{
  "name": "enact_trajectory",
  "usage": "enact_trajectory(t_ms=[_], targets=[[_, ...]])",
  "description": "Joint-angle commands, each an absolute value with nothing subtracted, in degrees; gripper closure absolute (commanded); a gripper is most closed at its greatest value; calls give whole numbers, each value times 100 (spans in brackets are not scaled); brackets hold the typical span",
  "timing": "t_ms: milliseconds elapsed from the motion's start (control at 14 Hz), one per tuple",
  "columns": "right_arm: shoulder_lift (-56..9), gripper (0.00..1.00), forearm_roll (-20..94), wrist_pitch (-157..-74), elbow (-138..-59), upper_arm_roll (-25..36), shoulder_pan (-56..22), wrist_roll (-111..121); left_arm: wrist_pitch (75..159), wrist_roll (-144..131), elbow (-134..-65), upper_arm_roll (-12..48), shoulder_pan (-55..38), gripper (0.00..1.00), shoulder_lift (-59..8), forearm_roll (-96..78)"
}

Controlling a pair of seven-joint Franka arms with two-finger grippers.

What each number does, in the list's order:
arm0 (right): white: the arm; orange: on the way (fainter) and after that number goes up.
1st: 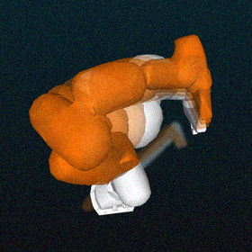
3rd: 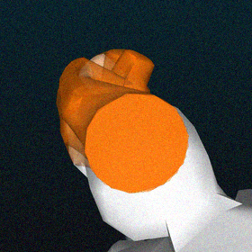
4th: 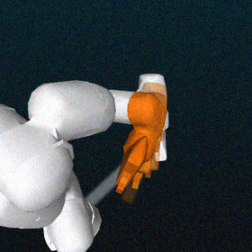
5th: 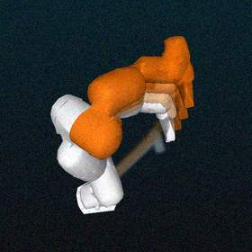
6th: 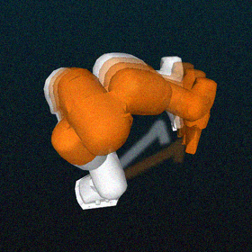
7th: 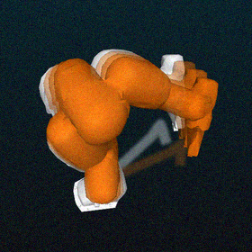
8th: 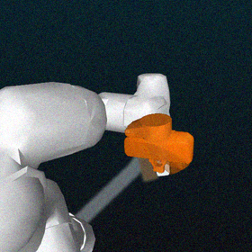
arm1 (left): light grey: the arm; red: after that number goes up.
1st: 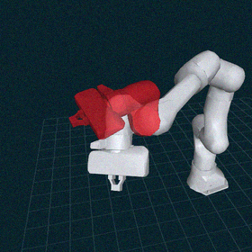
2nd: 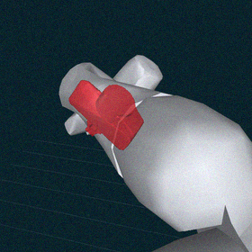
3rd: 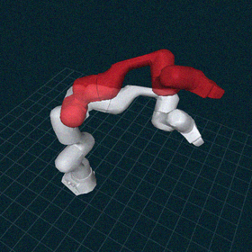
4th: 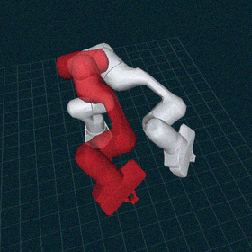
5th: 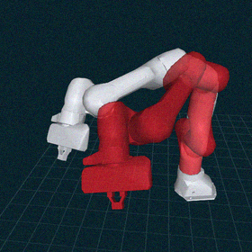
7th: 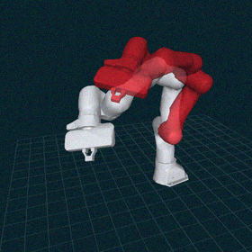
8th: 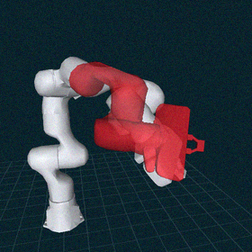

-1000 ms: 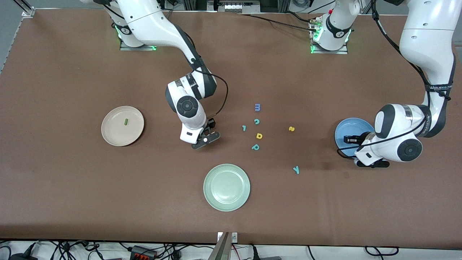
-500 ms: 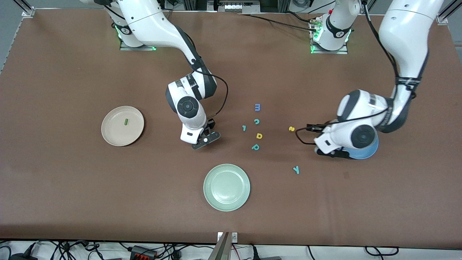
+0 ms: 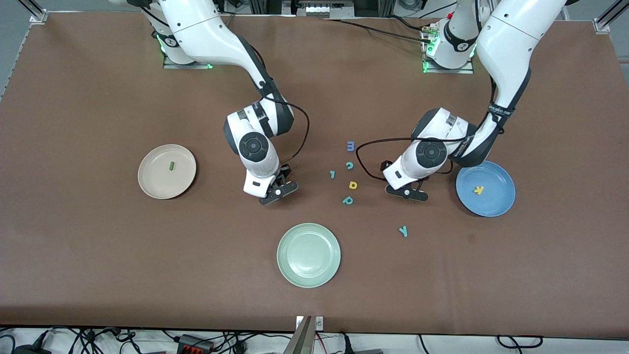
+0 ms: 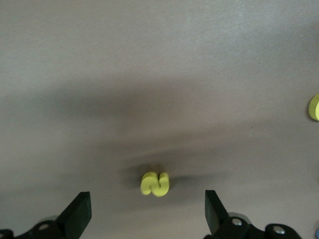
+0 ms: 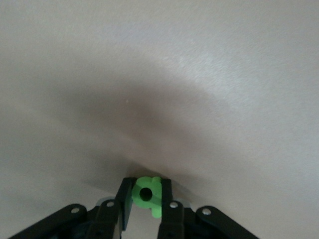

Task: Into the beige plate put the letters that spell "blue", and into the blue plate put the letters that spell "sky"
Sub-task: 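Place the green q on the plate while the left gripper grasps the 2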

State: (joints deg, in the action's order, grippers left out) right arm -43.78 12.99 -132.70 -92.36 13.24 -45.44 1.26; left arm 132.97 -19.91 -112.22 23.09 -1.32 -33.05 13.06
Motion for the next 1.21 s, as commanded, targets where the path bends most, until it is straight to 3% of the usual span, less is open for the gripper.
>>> enact_trajectory(t_ms=[0,286,429,643,857,1071,1143], targets=[[-3957,85,1327,-12834,-9193,1327,-4220,193,13728,-2004,-11478,2312,-79,0,-3322,1503],[-3341,85,1266,-11525,-9307,1564,-3220,728,13755,-2004,-11461,2303,-79,16,-3384,1512],[-3042,85,1248,-11102,-9552,1608,-2692,808,13746,-2004,-11461,2312,-79,54,-3384,1512],[-2769,85,1222,-10934,-10245,1897,-2461,879,13702,-1995,-11461,2312,-70,84,-3349,1512],[-2777,81,1222,-11178,-10879,1969,-2443,879,13396,-1969,-11400,2312,-9,90,-3147,1512],[-2795,78,1222,-12030,-11460,1960,-2522,888,12388,-1925,-11085,2268,140,90,-2752,1512],[-2812,55,1222,-12137,-11522,1960,-2522,957,11984,-1916,-10892,2259,228,90,-2725,1512]])
